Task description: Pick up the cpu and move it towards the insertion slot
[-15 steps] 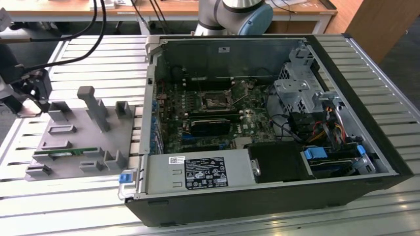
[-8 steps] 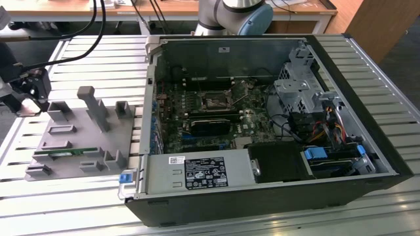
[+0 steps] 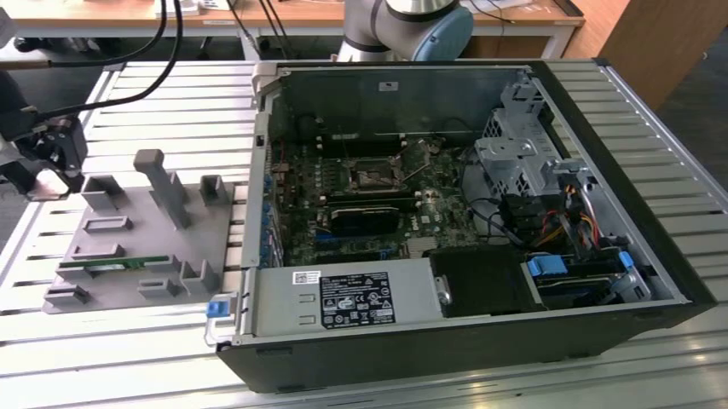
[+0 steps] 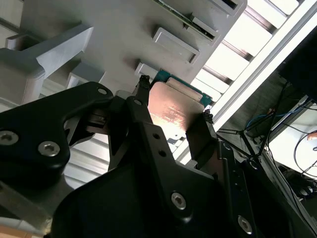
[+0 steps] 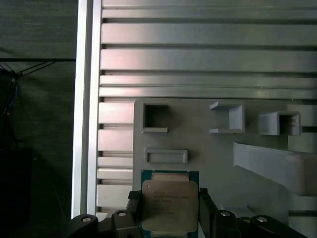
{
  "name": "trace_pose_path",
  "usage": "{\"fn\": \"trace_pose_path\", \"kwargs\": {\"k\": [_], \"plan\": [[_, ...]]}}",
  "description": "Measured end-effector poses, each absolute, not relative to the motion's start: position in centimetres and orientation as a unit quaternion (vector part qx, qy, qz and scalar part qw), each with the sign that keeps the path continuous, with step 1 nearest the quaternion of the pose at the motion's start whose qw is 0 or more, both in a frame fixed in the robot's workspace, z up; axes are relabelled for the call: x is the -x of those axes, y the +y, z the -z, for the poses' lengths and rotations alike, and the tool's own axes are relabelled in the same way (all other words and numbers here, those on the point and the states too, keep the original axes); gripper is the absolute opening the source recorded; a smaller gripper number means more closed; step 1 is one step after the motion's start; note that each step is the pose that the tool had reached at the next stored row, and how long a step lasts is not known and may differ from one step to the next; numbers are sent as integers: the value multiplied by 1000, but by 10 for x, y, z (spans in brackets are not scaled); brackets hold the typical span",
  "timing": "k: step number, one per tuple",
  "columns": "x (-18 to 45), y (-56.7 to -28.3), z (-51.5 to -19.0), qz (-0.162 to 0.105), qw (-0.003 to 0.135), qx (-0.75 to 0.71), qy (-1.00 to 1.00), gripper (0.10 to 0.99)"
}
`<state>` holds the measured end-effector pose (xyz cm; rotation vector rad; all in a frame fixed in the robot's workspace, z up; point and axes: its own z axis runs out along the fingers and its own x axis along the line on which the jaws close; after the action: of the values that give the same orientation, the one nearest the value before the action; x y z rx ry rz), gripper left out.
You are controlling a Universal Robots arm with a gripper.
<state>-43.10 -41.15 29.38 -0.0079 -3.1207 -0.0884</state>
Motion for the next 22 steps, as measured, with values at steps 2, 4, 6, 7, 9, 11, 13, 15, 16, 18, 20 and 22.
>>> {"fn": "trace_pose_path", "kwargs": {"k": [2, 4, 6, 7, 9, 11, 13, 15, 16, 18, 20, 22], "plan": [[431, -412, -295, 28, 10, 3, -1000, 545], [431, -412, -295, 28, 10, 3, -1000, 545], [431, -412, -296, 28, 10, 3, -1000, 545], [431, -412, -296, 28, 10, 3, -1000, 545], [431, -412, -297, 28, 10, 3, -1000, 545], [431, -412, -298, 28, 10, 3, -1000, 545], [431, -412, -298, 28, 10, 4, -1000, 545], [431, -412, -299, 28, 10, 4, -1000, 545], [431, -412, -300, 28, 10, 4, -1000, 545], [431, -412, -301, 28, 10, 4, -1000, 545], [431, -412, -301, 28, 10, 4, -1000, 545], [431, -412, -303, 28, 10, 4, -1000, 545]]}}
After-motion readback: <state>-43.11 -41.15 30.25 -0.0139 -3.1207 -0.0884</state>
